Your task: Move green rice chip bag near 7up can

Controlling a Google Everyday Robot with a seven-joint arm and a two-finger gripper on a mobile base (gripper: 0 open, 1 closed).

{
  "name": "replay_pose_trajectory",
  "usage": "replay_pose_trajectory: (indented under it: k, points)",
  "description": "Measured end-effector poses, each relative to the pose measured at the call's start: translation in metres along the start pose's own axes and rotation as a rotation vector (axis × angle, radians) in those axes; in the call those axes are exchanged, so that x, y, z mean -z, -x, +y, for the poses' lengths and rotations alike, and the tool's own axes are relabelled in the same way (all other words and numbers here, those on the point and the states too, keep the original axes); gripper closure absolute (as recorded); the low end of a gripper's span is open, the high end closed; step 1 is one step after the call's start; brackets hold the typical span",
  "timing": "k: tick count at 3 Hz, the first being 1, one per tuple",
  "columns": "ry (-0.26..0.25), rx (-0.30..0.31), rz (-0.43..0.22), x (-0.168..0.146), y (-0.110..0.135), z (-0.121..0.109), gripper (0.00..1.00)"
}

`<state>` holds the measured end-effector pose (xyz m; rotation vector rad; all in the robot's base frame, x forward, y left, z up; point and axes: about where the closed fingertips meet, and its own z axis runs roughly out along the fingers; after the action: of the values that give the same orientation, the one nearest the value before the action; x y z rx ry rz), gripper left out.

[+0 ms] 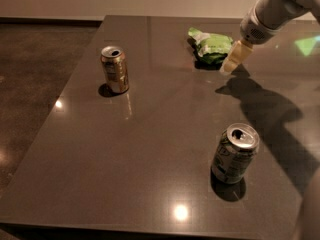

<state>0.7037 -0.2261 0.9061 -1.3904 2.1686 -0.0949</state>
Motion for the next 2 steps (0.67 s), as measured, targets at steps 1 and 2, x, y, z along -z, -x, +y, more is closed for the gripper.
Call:
replay_pose_trajectory:
  k: [1,2]
  points:
    - [-0.021,0.001,0.001,-0.021,0.003,-0.018,0.0]
    - [-0.034,0.002,-0.001,-0.037,0.006,-0.029,0.0]
